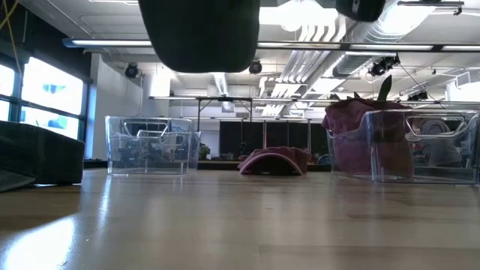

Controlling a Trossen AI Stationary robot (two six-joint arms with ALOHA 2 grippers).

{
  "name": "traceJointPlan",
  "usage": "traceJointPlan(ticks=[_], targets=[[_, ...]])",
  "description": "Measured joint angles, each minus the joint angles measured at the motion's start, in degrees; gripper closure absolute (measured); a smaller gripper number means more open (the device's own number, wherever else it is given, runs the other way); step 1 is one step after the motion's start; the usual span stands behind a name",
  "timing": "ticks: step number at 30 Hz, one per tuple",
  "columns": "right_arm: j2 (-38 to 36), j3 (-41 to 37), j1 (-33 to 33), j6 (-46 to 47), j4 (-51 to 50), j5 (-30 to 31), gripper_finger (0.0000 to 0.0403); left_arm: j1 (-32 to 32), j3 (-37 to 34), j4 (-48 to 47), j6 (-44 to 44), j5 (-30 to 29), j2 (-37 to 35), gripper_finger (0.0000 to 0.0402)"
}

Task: Pick & Place hat
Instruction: Put the right green cap into the left transparent bin

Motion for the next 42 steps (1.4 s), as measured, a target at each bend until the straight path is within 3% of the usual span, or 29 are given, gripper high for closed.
traceJointPlan(ticks=[4, 8, 12, 19, 23, 25, 29, 32, 37, 42], targets=[[-3.59, 0.00, -0.89, -0.89, -0.25, 0.05, 0.0154, -1.78, -0.03, 1.75, 2.77, 2.36, -0.28, 0.0393], [-5.00, -1.43, -1.83, -0.52, 1.93, -0.59, 0.0151, -3.86, -0.07, 5.87, 6.53, 4.14, -0.56, 0.0393], [-4.93, -6.20, -2.42, -1.02, 11.83, -3.67, 0.0152, -6.34, -0.05, 11.78, 12.42, 9.28, -2.13, 0.0393], [-4.81, -14.17, -3.10, -0.45, 37.90, -4.77, 0.0150, -8.90, -0.05, 17.04, 18.20, 18.47, -3.55, 0.0393], [-4.78, -14.37, -3.68, 1.05, 41.83, -3.76, 0.0150, -10.46, -0.05, 16.04, 21.53, 20.51, -3.82, 0.0393], [-4.39, -14.89, -4.98, 4.68, 41.60, -6.47, 0.0150, -11.43, -0.05, 16.72, 25.61, 21.07, -3.85, 0.0393], [-2.43, -18.63, -7.74, 11.86, 42.14, -16.19, 0.0147, -13.50, -0.05, 16.66, 34.34, 17.97, -3.85, 0.0393], [0.38, -23.00, -8.52, 16.92, 52.39, -20.77, 0.0135, -14.59, -0.05, 16.79, 42.16, 14.55, -3.85, 0.0393], [8.29, -26.22, -8.66, 25.03, 80.86, -22.00, 0.0114, -16.33, -0.05, 19.18, 49.02, 6.63, -3.85, 0.0392], [15.51, -21.47, -8.57, 27.66, 86.46, -22.76, 0.0112, -16.32, -0.05, 23.76, 53.43, 2.96, -3.85, 0.0392]])
